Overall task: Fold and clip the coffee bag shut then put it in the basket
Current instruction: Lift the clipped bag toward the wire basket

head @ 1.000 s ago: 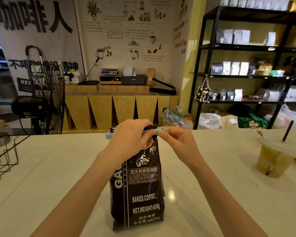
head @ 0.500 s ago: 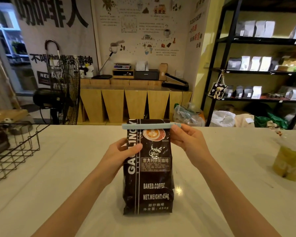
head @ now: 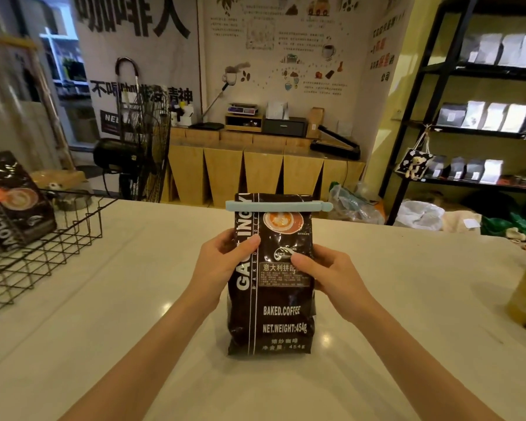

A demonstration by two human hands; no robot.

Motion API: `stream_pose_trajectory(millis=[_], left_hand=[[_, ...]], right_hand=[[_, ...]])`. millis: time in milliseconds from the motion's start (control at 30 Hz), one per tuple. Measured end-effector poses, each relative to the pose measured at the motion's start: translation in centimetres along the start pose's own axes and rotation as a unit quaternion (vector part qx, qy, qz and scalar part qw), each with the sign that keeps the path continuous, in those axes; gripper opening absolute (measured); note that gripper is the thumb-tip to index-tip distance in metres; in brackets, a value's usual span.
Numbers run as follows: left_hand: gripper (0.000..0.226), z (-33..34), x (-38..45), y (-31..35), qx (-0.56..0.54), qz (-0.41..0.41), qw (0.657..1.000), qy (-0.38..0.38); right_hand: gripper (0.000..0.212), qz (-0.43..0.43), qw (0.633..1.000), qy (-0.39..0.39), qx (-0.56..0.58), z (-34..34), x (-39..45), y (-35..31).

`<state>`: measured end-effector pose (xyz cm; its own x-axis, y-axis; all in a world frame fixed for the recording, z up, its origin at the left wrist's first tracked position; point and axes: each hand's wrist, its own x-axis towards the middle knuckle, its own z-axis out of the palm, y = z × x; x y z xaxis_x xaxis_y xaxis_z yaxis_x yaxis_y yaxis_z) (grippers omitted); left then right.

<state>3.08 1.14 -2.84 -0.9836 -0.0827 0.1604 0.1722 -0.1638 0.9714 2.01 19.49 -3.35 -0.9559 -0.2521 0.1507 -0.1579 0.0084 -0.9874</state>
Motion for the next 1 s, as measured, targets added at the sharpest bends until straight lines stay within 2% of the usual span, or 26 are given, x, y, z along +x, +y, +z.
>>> stream_pose_trajectory(millis=[200, 367, 500, 533, 633, 700, 900, 1000], left_hand=[[0.016, -3.0, 0.8, 3.2, -0.01, 0.052, 0.997, 0.06], [0.017, -8.8, 1.5, 7.1, -0.004, 0.099, 0.991, 0.086], [0.042, -14.5, 1.8, 10.5, 0.004, 0.137, 0.982, 0.127], [0.042, -15.9, 1.8, 11.3, 0.002, 0.148, 0.979, 0.14], [0.019, -19.8, 1.7, 13.3, -0.008, 0.181, 0.967, 0.177], [0.013, -22.8, 1.4, 14.5, -0.008, 0.204, 0.957, 0.205], [0.015, -31.0, 0.1, 16.4, 0.029, 0.238, 0.928, 0.285], [0.019, -34.5, -0.7, 16.2, 0.067, 0.25, 0.913, 0.314]], right_hand=[[0.018, -0.05, 0.998, -0.031, 0.007, 3.6, 2.7, -2.7], [0.019, -0.082, 0.995, -0.06, 0.018, 9.5, 5.9, -5.2], [0.014, -0.111, 0.99, -0.083, 0.036, 15.9, 8.7, -7.0], [0.014, -0.118, 0.988, -0.093, 0.044, 17.7, 9.3, -7.4], [0.014, -0.134, 0.98, -0.125, 0.077, 22.8, 10.9, -8.5], [0.014, -0.139, 0.974, -0.151, 0.091, 26.3, 11.9, -9.2], [0.011, -0.119, 0.959, -0.237, 0.1, 36.0, 14.7, -9.5], [0.019, -0.074, 0.952, -0.284, 0.086, 40.0, 15.9, -8.4]])
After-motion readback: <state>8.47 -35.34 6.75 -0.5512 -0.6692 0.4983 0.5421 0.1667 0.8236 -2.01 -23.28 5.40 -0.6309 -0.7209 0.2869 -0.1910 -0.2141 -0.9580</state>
